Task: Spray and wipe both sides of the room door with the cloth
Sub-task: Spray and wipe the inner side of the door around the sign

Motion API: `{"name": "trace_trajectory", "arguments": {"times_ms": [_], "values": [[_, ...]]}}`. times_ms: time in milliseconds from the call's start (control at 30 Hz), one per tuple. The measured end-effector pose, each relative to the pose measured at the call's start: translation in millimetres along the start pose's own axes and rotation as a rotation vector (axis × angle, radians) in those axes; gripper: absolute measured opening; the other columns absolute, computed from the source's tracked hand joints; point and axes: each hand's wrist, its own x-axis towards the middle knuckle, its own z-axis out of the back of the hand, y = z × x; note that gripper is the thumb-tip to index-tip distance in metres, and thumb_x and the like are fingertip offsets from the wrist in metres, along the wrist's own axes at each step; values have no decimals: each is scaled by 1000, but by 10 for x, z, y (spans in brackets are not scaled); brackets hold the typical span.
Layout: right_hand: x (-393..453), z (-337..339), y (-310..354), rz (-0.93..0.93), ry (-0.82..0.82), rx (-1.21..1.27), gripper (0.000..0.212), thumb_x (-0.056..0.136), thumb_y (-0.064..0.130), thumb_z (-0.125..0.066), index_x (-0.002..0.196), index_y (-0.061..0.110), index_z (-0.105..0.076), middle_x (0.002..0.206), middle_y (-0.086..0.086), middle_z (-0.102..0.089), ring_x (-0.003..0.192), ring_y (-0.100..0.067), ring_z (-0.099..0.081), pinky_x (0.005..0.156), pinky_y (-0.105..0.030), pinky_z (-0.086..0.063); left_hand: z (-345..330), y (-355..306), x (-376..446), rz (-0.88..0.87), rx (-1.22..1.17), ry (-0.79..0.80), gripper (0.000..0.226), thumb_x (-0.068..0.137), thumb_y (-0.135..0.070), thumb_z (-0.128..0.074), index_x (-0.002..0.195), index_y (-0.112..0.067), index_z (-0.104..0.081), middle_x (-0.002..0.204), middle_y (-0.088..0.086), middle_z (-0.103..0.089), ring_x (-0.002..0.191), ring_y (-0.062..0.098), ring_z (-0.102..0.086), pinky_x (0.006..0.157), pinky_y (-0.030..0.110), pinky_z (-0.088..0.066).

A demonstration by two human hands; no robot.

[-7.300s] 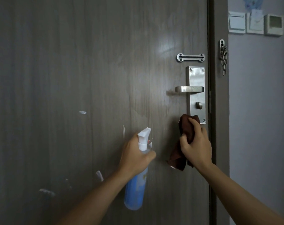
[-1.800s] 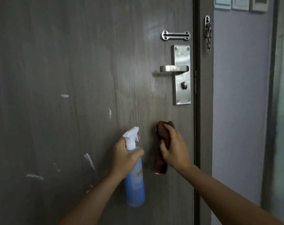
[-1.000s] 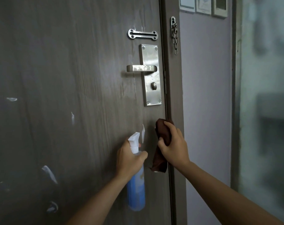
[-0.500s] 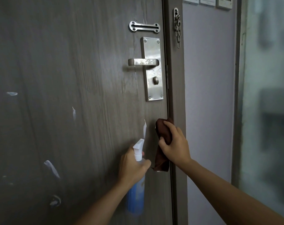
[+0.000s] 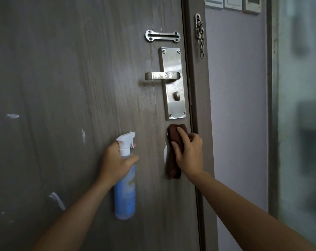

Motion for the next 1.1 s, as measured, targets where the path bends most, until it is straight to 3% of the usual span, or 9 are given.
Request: {"name": "trace_trajectory", "arguments": {"times_ms": [133, 300, 433, 500, 600, 667, 733, 933, 1100], "values": [[-159, -338, 176, -21, -69, -123, 52, 100, 37, -55, 146, 19, -41, 112, -13, -52, 97, -28, -48, 69, -37, -51, 4, 27, 18, -23, -11, 10, 48, 58, -16, -68, 105, -25, -74, 70, -25, -67, 59, -4, -56, 60, 11, -44], [-509, -484, -2, 415, 70, -267, 53, 95, 38, -49, 142, 14, -44, 99, -16, -56, 82, -32, -54, 60, -41, -53, 17, 66, 49, -51, -49, -6, 43, 59, -15, -69, 101, -22, -75, 73, -21, -70, 60, -2, -59, 59, 12, -45], [-38, -309, -40, -80, -67, -94, 45, 100, 35, -53, 141, 24, -39, 108, -12, -52, 86, -28, -56, 70, -45, -58, 15, 70, 44, -69, -53, -1, 20, 60, -13, -68, 74, -26, -63, 53, -19, -57, 47, 0, -48, 48, 13, -37], [31, -293, 21, -175, -122, -75, 46, 101, 36, -52, 143, 22, -39, 108, -9, -49, 87, -24, -53, 70, -43, -57, 5, 69, 36, -99, -54, -4, 22, 62, -11, -68, 69, -28, -57, 53, -21, -56, 46, -1, -47, 48, 10, -36], [-223, -387, 100, 129, -31, -139, 51, 99, 36, -51, 145, 17, -41, 108, -14, -50, 88, -31, -55, 62, -38, -53, -9, 83, 34, -107, -41, -15, 35, 68, 1, -75, 69, -28, -55, 52, -21, -56, 46, -1, -47, 47, 9, -36], [-416, -430, 35, 462, 87, -252, 54, 96, 37, -52, 145, 16, -43, 106, -14, -50, 88, -34, -55, 57, -38, -51, -20, 75, 28, -113, -39, -27, 28, 66, -6, -74, 70, -26, -55, 53, -21, -56, 47, 0, -48, 47, 10, -35], [-350, -386, -47, 587, 133, -306, 52, 95, 38, -55, 142, 19, -45, 104, -13, -51, 87, -33, -53, 58, -41, -51, -30, 60, 16, -122, -34, -33, 22, 62, -12, -69, 69, -27, -54, 53, -22, -55, 47, 1, -48, 48, 9, -35], [152, -319, 254, -153, -141, -83, 46, 100, 38, -49, 143, 27, -38, 104, -10, -46, 87, -31, -53, 67, -40, -53, 4, 74, 12, -120, -25, -11, 22, 62, -13, -68, 78, -28, -64, 61, -18, -62, 52, 2, -53, 52, 14, -42], [-813, -618, 204, 382, 101, -183, 57, 98, 41, -55, 148, 18, -40, 102, -18, -52, 87, -35, -51, 69, -41, -51, 27, 125, 51, -116, 27, 10, 34, 62, -20, -69, 95, -25, -73, 88, -10, -75, 76, 4, -68, 68, 20, -51]]}}
